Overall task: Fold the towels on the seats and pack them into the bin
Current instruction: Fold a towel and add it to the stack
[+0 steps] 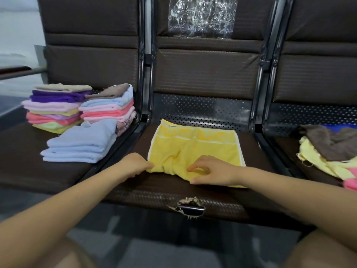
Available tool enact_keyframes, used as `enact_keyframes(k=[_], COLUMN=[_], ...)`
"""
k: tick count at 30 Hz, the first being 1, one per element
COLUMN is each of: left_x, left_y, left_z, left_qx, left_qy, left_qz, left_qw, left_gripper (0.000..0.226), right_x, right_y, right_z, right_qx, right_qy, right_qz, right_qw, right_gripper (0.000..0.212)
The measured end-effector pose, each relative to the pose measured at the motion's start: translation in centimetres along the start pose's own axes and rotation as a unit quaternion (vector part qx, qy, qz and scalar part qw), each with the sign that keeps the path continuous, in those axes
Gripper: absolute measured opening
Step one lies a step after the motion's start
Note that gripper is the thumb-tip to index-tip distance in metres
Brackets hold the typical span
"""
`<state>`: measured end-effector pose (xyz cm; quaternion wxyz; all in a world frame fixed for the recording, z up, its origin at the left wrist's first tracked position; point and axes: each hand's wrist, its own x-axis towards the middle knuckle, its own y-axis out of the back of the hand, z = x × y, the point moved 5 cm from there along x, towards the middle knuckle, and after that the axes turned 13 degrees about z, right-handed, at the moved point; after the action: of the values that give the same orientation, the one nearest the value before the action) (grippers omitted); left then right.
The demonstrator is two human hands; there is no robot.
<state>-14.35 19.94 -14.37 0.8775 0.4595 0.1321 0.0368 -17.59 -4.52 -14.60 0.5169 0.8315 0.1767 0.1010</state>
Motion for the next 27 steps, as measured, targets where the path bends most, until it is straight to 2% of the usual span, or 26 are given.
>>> enact_keyframes(k=[2,4,6,7,8,9,10,12,15,17,19,22,25,27], left_x=[0.1,0.2,0.8,1.2,1.7,2.0,2.2,1.7,1.3,1.1,1.0,-0.8,-2.9,-3.3], left_y=[-0.4,-0.2,0.3,0.8,1.4,2.3,2.8,2.9,2.5,2.5,2.3,1.5,-0.6,-3.0], left_z=[-0.1,0.2,0.2,-0.1,-0.8,-1.5,-2.1,-3.0,-4.1,-3.7,-2.8,0.9,5.1,6.5], left_qx=[-0.189,-0.367,-0.453,-0.449,-0.395,-0.292,-0.165,0.011,0.043,0.087,0.138,0.116,0.07,0.161], left_qy=[0.025,0.045,0.05,0.056,0.057,0.035,-0.016,-0.103,-0.104,-0.135,-0.204,-0.336,-0.433,-0.449], left_qz=[-0.01,0.007,0.056,0.088,0.131,0.166,0.171,0.137,0.109,0.122,0.17,0.223,0.169,0.098], left_qw=[0.982,0.929,0.888,0.887,0.907,0.941,0.971,0.985,0.988,0.979,0.954,0.908,0.882,0.874], left_gripper=[0.018,0.017,0.015,0.017,0.019,0.019,0.015,0.005,0.009,0.019,0.032,0.042,0.054,0.051], right_x=[-0.8,-1.3,-1.7,-1.9,-2.2,-2.5,-2.8,-3.3,-3.6,-3.6,-3.3,-2.4,-1.3,-0.9], right_y=[0.1,0.0,-0.2,-0.3,-0.2,-0.1,0.0,0.3,0.5,0.6,0.9,2.0,3.5,4.5], right_z=[0.3,0.5,0.7,0.8,0.9,1.1,1.4,2.0,2.6,2.6,2.3,1.8,1.2,1.0], right_qx=[0.017,0.029,0.035,0.035,0.035,0.037,0.038,0.042,0.031,0.001,-0.018,-0.025,-0.026,0.002], right_qy=[0.01,0.007,0.009,0.01,0.01,0.007,0.003,-0.002,0.001,0.018,0.035,0.018,0.017,0.017], right_qz=[0.008,0.032,0.053,0.057,0.058,0.058,0.058,0.063,0.074,0.082,0.088,0.088,0.104,0.136], right_qw=[1.0,0.999,0.998,0.998,0.998,0.998,0.998,0.997,0.997,0.996,0.995,0.996,0.994,0.991], right_gripper=[0.045,0.041,0.037,0.037,0.036,0.036,0.036,0.035,0.034,0.032,0.029,0.026,0.03,0.029])
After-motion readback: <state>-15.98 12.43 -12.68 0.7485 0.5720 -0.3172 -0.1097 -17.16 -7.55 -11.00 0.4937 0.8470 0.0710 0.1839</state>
